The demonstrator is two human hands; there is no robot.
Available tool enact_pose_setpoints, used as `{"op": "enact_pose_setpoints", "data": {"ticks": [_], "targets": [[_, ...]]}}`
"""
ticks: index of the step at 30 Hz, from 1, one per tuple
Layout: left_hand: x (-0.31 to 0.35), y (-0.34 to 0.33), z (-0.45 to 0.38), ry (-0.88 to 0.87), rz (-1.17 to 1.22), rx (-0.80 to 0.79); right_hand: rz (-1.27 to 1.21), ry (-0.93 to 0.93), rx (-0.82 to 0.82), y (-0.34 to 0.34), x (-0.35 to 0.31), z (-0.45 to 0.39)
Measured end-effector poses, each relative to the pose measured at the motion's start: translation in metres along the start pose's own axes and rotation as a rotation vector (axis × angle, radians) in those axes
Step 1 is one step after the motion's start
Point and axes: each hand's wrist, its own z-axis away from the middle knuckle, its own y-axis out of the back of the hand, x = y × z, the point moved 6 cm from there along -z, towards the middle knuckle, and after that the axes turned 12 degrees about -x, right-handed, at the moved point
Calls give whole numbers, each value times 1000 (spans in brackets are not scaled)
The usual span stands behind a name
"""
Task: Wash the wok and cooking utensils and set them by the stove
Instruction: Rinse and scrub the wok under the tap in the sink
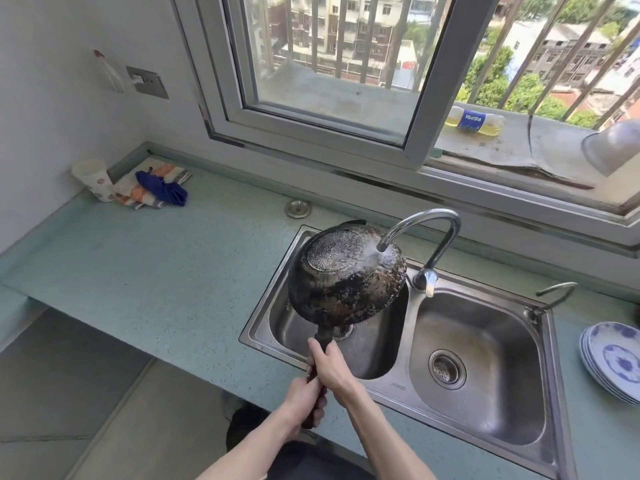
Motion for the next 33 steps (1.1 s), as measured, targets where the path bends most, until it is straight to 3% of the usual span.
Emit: {"op": "enact_pose_setpoints", "data": {"ticks": [14, 28, 33], "targets": [[2, 3, 1, -12, -114, 101, -191, -34, 28, -1, 4, 9], [13, 12, 12, -35, -544, 356, -452, -82, 35, -4, 8, 11], [15, 13, 10, -42, -614, 378, -505, -78, 49, -4, 10, 10]]}}
